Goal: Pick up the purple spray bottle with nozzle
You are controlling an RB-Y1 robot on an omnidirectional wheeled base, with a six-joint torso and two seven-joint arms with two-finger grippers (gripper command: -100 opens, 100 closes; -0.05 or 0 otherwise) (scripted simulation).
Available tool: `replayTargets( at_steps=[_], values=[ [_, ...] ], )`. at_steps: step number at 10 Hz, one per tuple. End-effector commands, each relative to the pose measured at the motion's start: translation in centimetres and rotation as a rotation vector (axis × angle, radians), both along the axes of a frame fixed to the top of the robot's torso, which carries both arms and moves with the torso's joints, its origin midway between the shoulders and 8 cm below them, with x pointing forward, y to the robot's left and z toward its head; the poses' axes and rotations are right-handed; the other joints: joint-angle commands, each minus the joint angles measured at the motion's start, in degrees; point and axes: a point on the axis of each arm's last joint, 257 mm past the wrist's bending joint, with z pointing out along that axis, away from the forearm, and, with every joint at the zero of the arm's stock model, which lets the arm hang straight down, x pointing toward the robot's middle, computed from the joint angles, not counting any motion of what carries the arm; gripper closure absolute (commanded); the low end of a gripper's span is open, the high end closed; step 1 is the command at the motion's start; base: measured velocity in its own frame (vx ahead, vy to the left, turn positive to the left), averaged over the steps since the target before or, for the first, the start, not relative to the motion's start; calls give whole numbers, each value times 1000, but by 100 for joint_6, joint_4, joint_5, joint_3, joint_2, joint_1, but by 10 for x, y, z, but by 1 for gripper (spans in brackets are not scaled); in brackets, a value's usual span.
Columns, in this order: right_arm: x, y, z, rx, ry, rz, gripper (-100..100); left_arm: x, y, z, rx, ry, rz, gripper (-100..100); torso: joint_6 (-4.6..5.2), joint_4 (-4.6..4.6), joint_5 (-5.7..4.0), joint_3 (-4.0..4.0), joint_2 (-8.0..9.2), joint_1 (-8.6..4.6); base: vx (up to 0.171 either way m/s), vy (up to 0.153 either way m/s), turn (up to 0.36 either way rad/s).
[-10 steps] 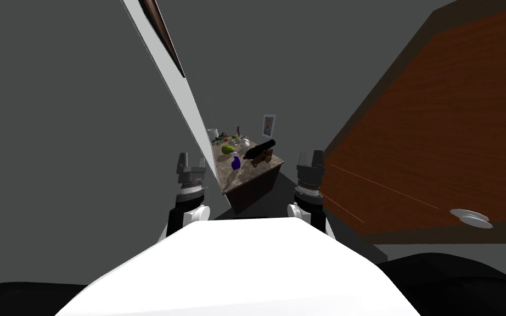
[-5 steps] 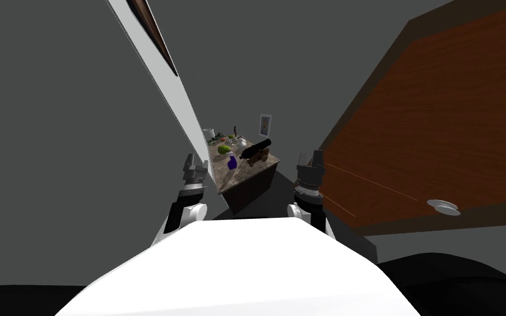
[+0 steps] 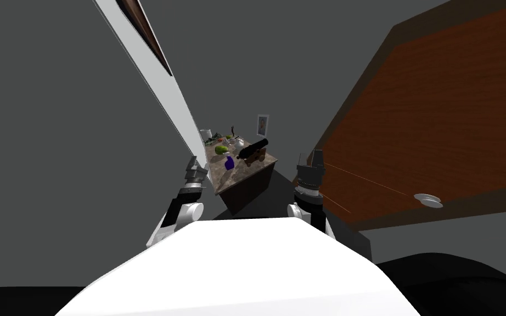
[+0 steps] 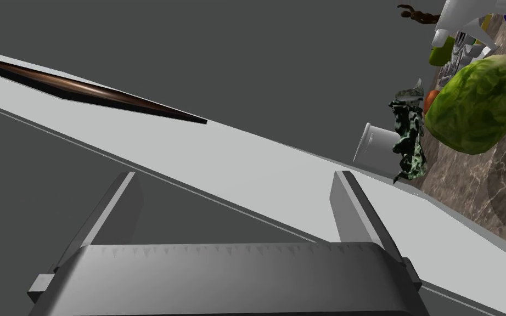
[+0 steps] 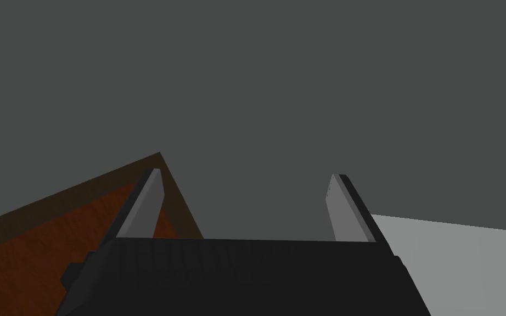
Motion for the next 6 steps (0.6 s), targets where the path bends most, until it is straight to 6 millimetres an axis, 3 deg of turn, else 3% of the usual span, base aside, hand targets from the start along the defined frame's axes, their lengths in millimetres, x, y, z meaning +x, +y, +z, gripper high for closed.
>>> replayTargets(
  at_steps=[1, 6],
  values=[
    [0, 0, 0, 0, 0, 0, 0, 5, 5, -8, -7, 33, -2, -100, 0, 0, 0, 0, 0, 0, 1, -16, -46],
    [0, 0, 0, 0, 0, 0, 0, 30, 39, -49, -56, 187, -2, -100, -2, 0, 0, 0, -1, 3, 2, -17, -61]
  ],
)
